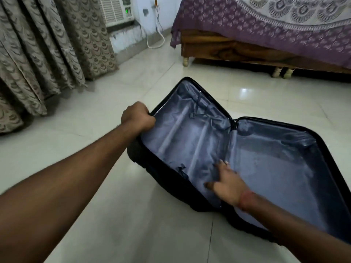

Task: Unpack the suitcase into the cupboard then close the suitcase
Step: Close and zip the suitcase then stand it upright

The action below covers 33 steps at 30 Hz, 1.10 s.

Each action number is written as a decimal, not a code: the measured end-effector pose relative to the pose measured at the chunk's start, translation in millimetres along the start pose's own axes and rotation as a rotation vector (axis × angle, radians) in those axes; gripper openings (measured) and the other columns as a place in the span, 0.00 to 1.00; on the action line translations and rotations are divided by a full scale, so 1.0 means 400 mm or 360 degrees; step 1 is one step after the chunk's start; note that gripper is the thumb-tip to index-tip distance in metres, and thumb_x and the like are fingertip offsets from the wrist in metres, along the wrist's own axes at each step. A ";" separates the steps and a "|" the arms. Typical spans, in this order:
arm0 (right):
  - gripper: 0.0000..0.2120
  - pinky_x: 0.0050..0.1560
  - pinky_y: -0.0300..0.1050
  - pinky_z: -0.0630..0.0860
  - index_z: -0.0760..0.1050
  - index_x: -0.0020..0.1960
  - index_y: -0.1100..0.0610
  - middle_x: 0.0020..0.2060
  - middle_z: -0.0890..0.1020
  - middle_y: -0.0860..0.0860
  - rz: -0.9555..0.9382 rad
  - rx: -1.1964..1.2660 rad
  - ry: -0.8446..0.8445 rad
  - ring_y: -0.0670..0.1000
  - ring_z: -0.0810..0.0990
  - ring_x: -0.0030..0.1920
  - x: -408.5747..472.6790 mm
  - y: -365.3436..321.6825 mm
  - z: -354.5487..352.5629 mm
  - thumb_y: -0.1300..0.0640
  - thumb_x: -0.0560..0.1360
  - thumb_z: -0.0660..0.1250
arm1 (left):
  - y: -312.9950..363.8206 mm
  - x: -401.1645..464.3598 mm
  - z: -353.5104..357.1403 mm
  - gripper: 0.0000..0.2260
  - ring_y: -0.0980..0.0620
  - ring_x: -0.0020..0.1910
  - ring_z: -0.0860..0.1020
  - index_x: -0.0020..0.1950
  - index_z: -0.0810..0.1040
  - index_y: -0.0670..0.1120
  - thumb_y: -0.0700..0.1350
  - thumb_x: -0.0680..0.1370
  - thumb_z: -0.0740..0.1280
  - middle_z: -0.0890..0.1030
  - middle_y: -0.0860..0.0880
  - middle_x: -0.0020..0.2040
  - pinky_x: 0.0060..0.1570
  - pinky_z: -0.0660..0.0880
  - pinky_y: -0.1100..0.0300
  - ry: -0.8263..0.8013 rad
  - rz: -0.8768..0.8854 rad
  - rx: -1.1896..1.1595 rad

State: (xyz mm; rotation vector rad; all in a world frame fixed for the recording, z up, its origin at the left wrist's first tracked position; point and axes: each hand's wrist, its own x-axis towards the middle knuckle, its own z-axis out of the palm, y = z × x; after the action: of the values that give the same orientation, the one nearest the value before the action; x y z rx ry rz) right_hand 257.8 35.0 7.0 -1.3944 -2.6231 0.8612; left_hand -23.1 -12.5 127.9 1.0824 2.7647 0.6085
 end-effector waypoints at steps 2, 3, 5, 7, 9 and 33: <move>0.34 0.63 0.50 0.73 0.72 0.67 0.52 0.63 0.77 0.50 -0.0095 0.0518 0.0033 0.52 0.76 0.62 0.006 -0.084 -0.090 0.44 0.62 0.69 | 0.092 -0.013 -0.059 0.09 0.41 0.48 0.80 0.45 0.81 0.44 0.44 0.67 0.68 0.81 0.42 0.44 0.39 0.70 0.59 0.0054 0.0088 0.0023; 0.30 0.60 0.47 0.75 0.75 0.64 0.55 0.59 0.80 0.51 -0.0192 0.0860 -0.0018 0.50 0.78 0.59 0.002 -0.122 -0.126 0.49 0.63 0.71 | 0.140 -0.024 -0.083 0.09 0.41 0.49 0.80 0.45 0.80 0.44 0.45 0.68 0.68 0.81 0.42 0.47 0.40 0.69 0.59 0.0080 0.0116 0.0030; 0.17 0.52 0.40 0.76 0.76 0.56 0.59 0.50 0.82 0.52 -0.0356 0.1329 -0.0121 0.48 0.80 0.51 -0.024 -0.200 -0.163 0.66 0.68 0.71 | 0.226 -0.047 -0.116 0.08 0.41 0.51 0.80 0.45 0.78 0.44 0.45 0.68 0.68 0.81 0.42 0.49 0.41 0.69 0.59 0.0149 0.0174 0.0080; 0.11 0.43 0.35 0.74 0.76 0.49 0.56 0.40 0.80 0.47 -0.0487 0.1277 0.0040 0.42 0.79 0.40 -0.053 -0.249 -0.168 0.69 0.72 0.69 | 0.297 -0.078 -0.137 0.10 0.41 0.51 0.80 0.47 0.80 0.44 0.44 0.68 0.68 0.82 0.43 0.50 0.41 0.70 0.60 0.0188 0.0233 0.0100; 0.08 0.40 0.37 0.74 0.75 0.42 0.52 0.34 0.78 0.45 -0.0468 0.1241 0.0319 0.42 0.76 0.35 -0.064 -0.265 -0.152 0.64 0.74 0.68 | 0.352 -0.100 -0.141 0.11 0.41 0.50 0.80 0.49 0.82 0.46 0.44 0.68 0.69 0.82 0.43 0.49 0.40 0.70 0.60 0.0202 0.0304 0.0105; 0.08 0.33 0.41 0.76 0.77 0.39 0.59 0.34 0.80 0.57 0.0549 0.1860 0.0652 0.56 0.77 0.30 -0.205 0.125 -0.622 0.59 0.70 0.59 | 0.641 -0.353 0.034 0.14 0.49 0.49 0.78 0.50 0.77 0.49 0.55 0.70 0.70 0.79 0.50 0.51 0.55 0.76 0.51 -0.0630 0.0651 -0.1154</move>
State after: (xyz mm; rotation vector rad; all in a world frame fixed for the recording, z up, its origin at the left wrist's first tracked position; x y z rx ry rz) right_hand 416.5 105.2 209.3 -1.3699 -1.1472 1.5375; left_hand 245.3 67.6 213.2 1.3693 1.7567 1.1659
